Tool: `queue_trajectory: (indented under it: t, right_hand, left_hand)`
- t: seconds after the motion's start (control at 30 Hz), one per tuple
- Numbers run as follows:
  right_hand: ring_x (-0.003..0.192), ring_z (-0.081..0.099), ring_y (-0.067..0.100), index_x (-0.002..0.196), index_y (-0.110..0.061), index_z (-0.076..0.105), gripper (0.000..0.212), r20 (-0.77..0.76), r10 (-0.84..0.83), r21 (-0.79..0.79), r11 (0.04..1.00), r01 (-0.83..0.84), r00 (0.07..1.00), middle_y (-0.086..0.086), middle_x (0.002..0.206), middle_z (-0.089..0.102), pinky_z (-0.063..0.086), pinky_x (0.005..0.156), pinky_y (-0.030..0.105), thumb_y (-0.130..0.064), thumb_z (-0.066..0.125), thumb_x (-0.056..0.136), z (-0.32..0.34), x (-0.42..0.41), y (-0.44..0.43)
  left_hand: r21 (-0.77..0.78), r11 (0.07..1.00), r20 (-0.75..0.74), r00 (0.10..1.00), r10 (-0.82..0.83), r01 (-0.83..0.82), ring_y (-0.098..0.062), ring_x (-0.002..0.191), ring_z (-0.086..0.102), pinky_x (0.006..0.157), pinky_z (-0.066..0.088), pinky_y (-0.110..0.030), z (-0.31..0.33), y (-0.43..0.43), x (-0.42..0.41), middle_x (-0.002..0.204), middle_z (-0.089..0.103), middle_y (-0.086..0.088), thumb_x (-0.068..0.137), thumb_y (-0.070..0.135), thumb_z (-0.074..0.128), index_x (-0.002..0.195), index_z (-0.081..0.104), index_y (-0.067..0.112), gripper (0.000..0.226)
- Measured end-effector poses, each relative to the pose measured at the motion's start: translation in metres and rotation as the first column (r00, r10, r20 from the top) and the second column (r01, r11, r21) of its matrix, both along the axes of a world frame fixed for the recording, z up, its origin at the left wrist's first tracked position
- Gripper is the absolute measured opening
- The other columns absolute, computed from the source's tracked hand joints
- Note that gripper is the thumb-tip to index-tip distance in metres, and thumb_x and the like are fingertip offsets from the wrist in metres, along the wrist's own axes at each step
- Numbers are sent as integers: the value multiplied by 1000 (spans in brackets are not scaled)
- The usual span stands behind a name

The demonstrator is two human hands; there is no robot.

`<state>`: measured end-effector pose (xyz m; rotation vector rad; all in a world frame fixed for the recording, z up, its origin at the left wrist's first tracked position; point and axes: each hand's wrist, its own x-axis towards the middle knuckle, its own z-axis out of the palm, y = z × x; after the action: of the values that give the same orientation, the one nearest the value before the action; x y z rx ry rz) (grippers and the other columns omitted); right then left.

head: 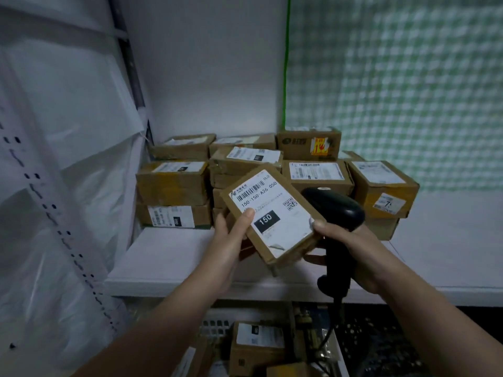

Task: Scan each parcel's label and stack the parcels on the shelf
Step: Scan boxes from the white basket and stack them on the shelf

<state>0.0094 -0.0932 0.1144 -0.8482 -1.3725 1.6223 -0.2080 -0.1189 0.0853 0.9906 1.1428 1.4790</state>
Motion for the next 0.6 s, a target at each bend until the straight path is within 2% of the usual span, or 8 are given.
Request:
queue_trajectory:
  t: [0.1, 0.2, 0.27, 0.37, 0.4, 0.47, 0.53, 0.6]
  right_hand:
    - [95, 69, 30, 117, -12, 64, 46, -35, -160, -22, 987, 159, 987, 14, 106, 72, 58, 75, 40, -18, 74, 73, 22, 2, 4]
    - [75, 68, 25, 111, -4, 65, 33, -86, -332, -53, 943, 328, 939, 14, 88, 71, 57, 63, 35, -15, 71, 80, 51, 16, 13]
    - [70, 70, 24, 105, -6, 68, 27, -109, -437, -61, 900, 432, 893, 11, 83, 72, 55, 65, 36, -18, 71, 81, 74, 31, 26]
    - [72, 72, 21, 100, -8, 68, 23, -169, -557, -122, 830, 544, 813, 8, 82, 75, 57, 68, 35, -20, 71, 81, 108, 56, 61]
    - [74, 71, 21, 102, -8, 67, 25, -181, -593, -152, 805, 573, 785, 8, 85, 75, 57, 69, 35, -21, 72, 81, 118, 64, 78]
    - [83, 71, 24, 108, -8, 66, 33, -178, -645, -206, 763, 613, 743, 9, 95, 74, 58, 74, 36, -23, 74, 79, 133, 79, 111]
    - [91, 70, 26, 112, -9, 64, 38, -149, -678, -250, 730, 636, 720, 10, 103, 73, 58, 80, 40, -23, 75, 78, 141, 89, 143]
    - [94, 68, 27, 112, -9, 64, 37, -106, -706, -289, 696, 658, 700, 11, 105, 71, 56, 82, 41, -20, 74, 78, 142, 94, 172]
  left_hand:
    - [24, 994, -58, 992, -109, 110, -15, 116, 60, 107, 40, -49, 26, 12, 10, 121, 66, 12, 62, 55, 73, 139, 36, 41, 87]
    - [63, 978, -152, 971, -187, 198, -11, 117, 58, 106, 41, -44, 54, 36, 31, 123, 64, 15, 58, 62, 75, 141, 33, 43, 95]
    - [94, 974, -249, 952, -179, 208, -7, 119, 53, 105, 38, -38, 78, 59, 50, 127, 58, 18, 60, 65, 68, 142, 29, 43, 93]
    - [160, 963, -505, 856, -109, 217, -15, 130, 44, 111, 33, -38, 111, 105, 77, 147, 41, 3, 83, 60, 56, 149, 19, 37, 80]
    - [198, 956, -642, 766, -40, 216, -17, 135, 39, 112, 30, -35, 119, 121, 84, 151, 34, 1, 91, 53, 51, 150, 20, 33, 70]
    - [279, 938, -868, 472, 154, 207, -20, 142, 26, 114, 23, -35, 128, 157, 91, 155, 26, -1, 99, 40, 45, 151, 22, 25, 59]
    - [274, 941, -957, 151, 247, 199, -23, 146, 15, 118, 15, -39, 130, 194, 94, 158, 20, -4, 100, 35, 43, 152, 20, 21, 58]
    - [210, 960, -966, -112, 233, 182, -24, 148, 5, 119, 6, -42, 127, 230, 95, 161, 10, -5, 102, 34, 38, 153, 12, 22, 59]
